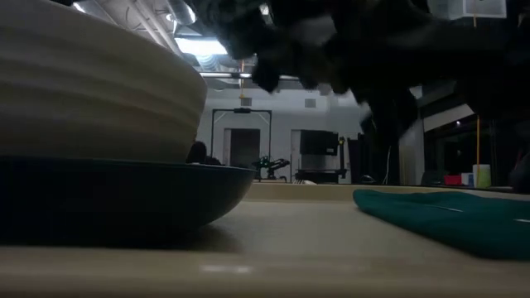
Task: Set up tray
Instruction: Adjust the green napkin on the brown serving tray
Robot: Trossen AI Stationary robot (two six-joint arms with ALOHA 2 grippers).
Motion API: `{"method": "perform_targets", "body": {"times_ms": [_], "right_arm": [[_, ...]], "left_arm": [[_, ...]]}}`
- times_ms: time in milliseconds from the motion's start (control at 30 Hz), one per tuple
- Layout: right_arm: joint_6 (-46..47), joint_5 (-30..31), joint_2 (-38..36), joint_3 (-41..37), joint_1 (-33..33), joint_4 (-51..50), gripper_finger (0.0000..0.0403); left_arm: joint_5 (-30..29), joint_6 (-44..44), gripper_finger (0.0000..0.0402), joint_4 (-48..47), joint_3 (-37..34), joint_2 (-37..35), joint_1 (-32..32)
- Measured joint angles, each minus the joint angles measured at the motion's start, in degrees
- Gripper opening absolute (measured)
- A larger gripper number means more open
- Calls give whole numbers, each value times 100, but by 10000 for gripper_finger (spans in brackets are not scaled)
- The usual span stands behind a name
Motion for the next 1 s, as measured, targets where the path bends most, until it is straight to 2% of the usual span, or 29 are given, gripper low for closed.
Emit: {"method": "perform_targets", "body": {"times_ms": [267,567,833,1000], "right_arm": [[108,38,0,-11,-2,74,3],[120,120,-153,-24,-4,76,3],[156,99,-157,-17,-11,27,3],[101,80,-157,-13,-7,-7,3]], "left_arm": [[8,-454,4,92,693,772,19],[-522,-484,4,-482,1017,1059,8],[-1312,-78,4,-1775,1264,1048,-36],[-1763,385,3,-3294,2041,1103,-102]]}}
